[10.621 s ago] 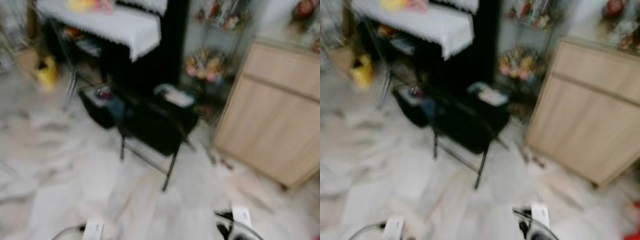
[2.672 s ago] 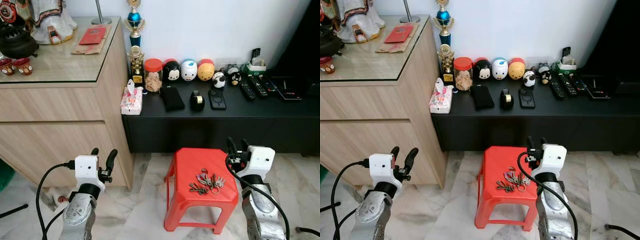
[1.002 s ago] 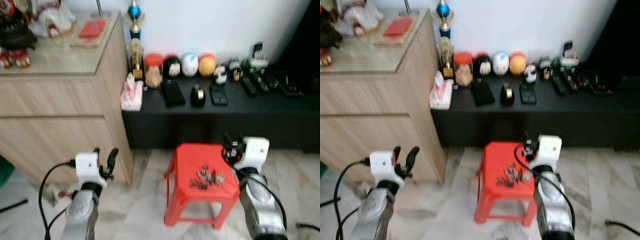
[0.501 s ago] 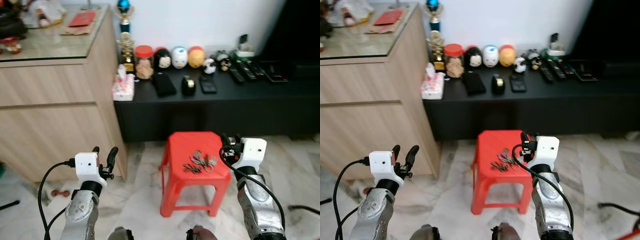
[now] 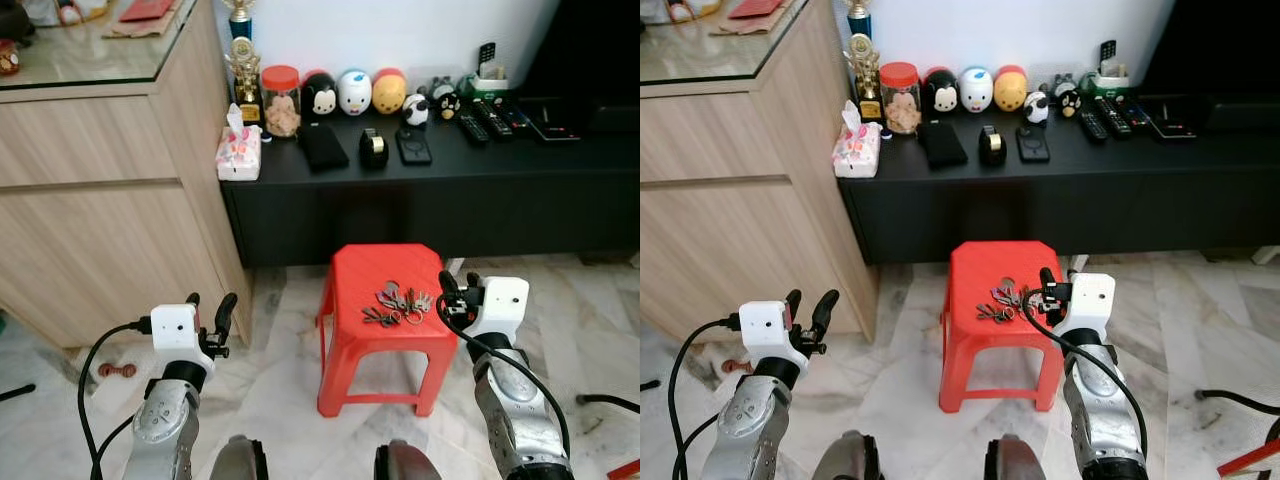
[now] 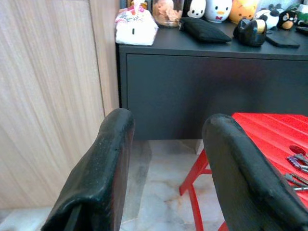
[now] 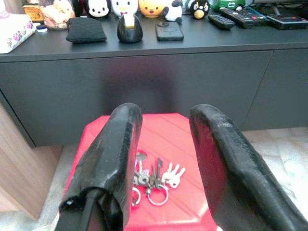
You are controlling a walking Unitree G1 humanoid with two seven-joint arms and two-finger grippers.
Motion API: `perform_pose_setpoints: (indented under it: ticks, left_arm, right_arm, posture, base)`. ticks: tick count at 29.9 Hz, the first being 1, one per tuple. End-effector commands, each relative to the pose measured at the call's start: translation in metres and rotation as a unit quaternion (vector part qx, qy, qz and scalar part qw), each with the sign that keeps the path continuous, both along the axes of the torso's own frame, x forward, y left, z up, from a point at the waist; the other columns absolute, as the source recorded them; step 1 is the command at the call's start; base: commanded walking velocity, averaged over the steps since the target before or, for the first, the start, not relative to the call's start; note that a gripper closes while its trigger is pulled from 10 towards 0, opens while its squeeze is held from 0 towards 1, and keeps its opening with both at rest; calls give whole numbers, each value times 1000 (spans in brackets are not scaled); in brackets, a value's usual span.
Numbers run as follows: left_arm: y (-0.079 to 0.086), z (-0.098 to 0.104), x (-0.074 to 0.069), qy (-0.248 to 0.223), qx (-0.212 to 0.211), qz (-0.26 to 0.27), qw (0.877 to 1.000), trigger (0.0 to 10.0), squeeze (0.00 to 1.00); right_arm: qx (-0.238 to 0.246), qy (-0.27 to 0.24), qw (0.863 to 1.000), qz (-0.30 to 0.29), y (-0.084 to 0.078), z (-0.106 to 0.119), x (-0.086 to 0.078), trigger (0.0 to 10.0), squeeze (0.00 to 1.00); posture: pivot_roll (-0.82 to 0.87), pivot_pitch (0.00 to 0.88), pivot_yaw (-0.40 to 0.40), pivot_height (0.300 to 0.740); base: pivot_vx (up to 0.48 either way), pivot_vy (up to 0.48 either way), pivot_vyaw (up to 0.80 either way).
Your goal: Hang keys on a hook
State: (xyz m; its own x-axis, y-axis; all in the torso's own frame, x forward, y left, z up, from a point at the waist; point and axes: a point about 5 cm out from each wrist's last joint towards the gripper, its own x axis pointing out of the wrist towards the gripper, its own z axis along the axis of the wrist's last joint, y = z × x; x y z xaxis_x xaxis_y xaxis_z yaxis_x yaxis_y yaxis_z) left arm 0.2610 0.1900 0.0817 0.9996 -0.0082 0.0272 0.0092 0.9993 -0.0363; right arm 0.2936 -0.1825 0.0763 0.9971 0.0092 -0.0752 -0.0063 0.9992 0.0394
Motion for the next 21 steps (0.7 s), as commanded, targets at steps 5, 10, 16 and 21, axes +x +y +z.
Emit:
perform_pose_setpoints:
  ticks: [5,10,16,21]
  left_arm:
    - [1,2,1,3,-2,1,1000,10000,0]
    - [1,2,1,3,-3,0,1000,10000,0]
    - [0,1,2,7,-3,1,1000,10000,0]
    - [0,1,2,6,-4,1,1000,10000,0]
  right_arm:
    - [6,9,1000,8,2,-4,-2,10000,0]
    - [8,13,1000,17,4,-6,-3,10000,0]
    - [7,25,999,31,8,-10,-5,10000,0]
    - [9,23,999,36,8,-9,-4,10000,0]
  posture:
    - [-138,87,-13,601]
    - [-138,87,-10,601]
    - [-136,86,-13,601]
    - [-136,85,-14,601]
  base:
    - [0,0,0]
    - [0,0,0]
    - [0,0,0]
    - [0,0,0]
